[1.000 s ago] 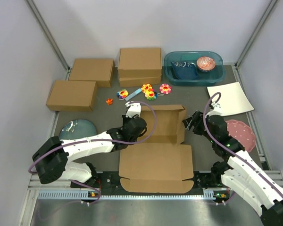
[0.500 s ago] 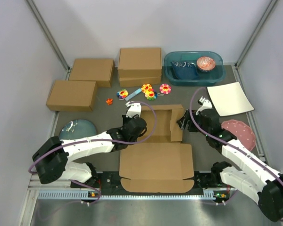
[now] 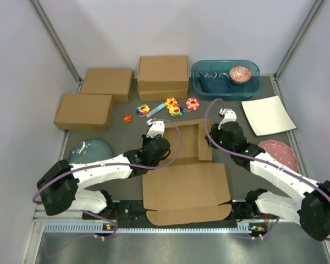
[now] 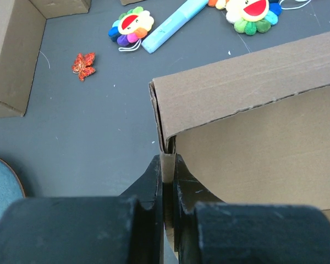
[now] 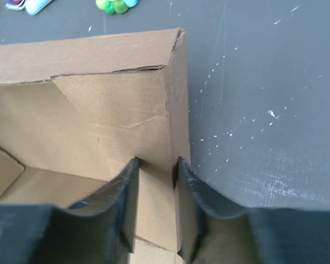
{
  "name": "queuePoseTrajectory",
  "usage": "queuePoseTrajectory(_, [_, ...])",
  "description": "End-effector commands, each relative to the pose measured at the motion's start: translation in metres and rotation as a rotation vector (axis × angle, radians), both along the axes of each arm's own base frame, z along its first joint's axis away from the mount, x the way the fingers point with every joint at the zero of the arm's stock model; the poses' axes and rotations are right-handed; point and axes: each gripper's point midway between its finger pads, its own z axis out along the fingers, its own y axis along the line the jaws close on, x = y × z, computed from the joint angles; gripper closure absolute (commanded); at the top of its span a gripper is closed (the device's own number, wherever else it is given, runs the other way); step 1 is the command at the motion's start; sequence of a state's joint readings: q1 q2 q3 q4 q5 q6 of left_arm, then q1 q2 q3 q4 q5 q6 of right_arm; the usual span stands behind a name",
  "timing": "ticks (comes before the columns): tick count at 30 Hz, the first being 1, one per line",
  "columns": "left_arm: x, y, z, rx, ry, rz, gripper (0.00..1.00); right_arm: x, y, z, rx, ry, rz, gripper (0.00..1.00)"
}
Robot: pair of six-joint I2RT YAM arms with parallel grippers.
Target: Fold the paper box
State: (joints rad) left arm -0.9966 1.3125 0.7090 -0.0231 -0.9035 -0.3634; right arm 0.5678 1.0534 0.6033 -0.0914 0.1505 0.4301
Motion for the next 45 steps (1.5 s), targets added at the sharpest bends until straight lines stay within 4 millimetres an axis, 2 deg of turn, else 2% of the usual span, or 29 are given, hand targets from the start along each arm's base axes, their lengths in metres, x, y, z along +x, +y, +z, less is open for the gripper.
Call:
queuePoseTrajectory(1, [-0.008, 0.011, -0.015, 0.104, 0.040, -0.035, 1.00, 0.007, -0.014, -0.008, -0.118, -0.012, -0.060, 0.80])
queuePoseTrajectory(2, [-0.009, 0.011, -0.014, 0.101, 0.037, -0.037, 1.00, 0.006, -0.014, -0.008, -0.116, -0.014, -0.059, 0.82])
queuePoseTrajectory(3, [-0.008, 0.011, -0.013, 0.100, 0.034, -0.039, 1.00, 0.006, -0.013, -0.008, -0.113, -0.016, -0.055, 0.77])
queuePoseTrajectory(5, [-0.009, 0.012, -0.012, 0.097, 0.030, -0.040, 1.00, 0.006, -0.011, -0.004, -0.084, -0.030, -0.060, 0.55])
queuePoseTrajectory(6, [-0.009, 0.012, -0.013, 0.097, 0.030, -0.039, 1.00, 0.006, -0.010, -0.001, -0.070, -0.037, -0.061, 0.38])
queuePoseTrajectory(9, [-0.009, 0.012, -0.012, 0.089, 0.023, -0.044, 1.00, 0.009, -0.003, 0.002, -0.043, -0.051, -0.044, 0.29])
queuePoseTrajectory(12, [-0.009, 0.011, -0.010, 0.078, 0.013, -0.052, 1.00, 0.016, 0.002, 0.005, -0.047, -0.055, -0.033, 0.28])
queuePoseTrajectory(14, [-0.010, 0.013, -0.011, 0.084, 0.015, -0.056, 1.00, 0.021, 0.006, -0.002, -0.070, -0.041, -0.019, 0.29])
queuePoseTrajectory(16, [-0.008, 0.009, -0.008, 0.062, -0.001, -0.061, 1.00, 0.024, 0.012, -0.010, -0.079, -0.022, 0.007, 0.35])
queuePoseTrajectory(17, [-0.008, 0.009, -0.007, 0.059, -0.004, -0.062, 1.00, 0.024, 0.013, -0.012, -0.089, -0.017, 0.014, 0.46])
queuePoseTrajectory(19, [-0.008, 0.009, -0.006, 0.060, -0.005, -0.061, 1.00, 0.027, 0.017, -0.012, -0.075, -0.032, 0.026, 0.59])
queuePoseTrajectory(20, [-0.008, 0.009, -0.006, 0.061, -0.007, -0.060, 1.00, 0.027, 0.016, -0.012, -0.075, -0.032, 0.021, 0.64])
queuePoseTrajectory(21, [-0.008, 0.010, -0.005, 0.061, -0.010, -0.058, 1.00, 0.028, 0.014, -0.013, -0.081, -0.036, 0.010, 0.74])
queuePoseTrajectory(23, [-0.007, 0.009, -0.003, 0.062, -0.014, -0.059, 1.00, 0.025, 0.010, -0.016, -0.100, -0.031, 0.006, 0.85])
queuePoseTrajectory(26, [-0.005, 0.008, 0.002, 0.058, -0.031, -0.059, 1.00, 0.021, 0.002, -0.019, -0.120, -0.026, -0.017, 0.96])
queuePoseTrajectory(29, [-0.002, 0.002, 0.005, 0.044, -0.041, -0.073, 1.00, 0.016, -0.002, -0.022, -0.107, -0.022, -0.027, 1.00])
queuePoseTrajectory(34, [0.003, -0.012, 0.013, 0.028, -0.062, -0.115, 1.00, 0.002, -0.006, -0.024, -0.123, -0.020, -0.016, 1.00])
queuePoseTrajectory(38, [0.004, -0.021, 0.014, 0.022, -0.072, -0.165, 1.00, -0.003, 0.003, -0.019, -0.085, -0.017, 0.013, 0.56])
queuePoseTrajectory(41, [0.003, -0.025, 0.015, 0.017, -0.067, -0.182, 1.00, -0.003, 0.009, -0.024, -0.091, 0.004, 0.035, 0.51])
queuePoseTrajectory(45, [0.002, -0.024, 0.012, 0.021, -0.058, -0.185, 1.00, -0.005, 0.011, -0.040, -0.131, 0.053, 0.049, 0.53])
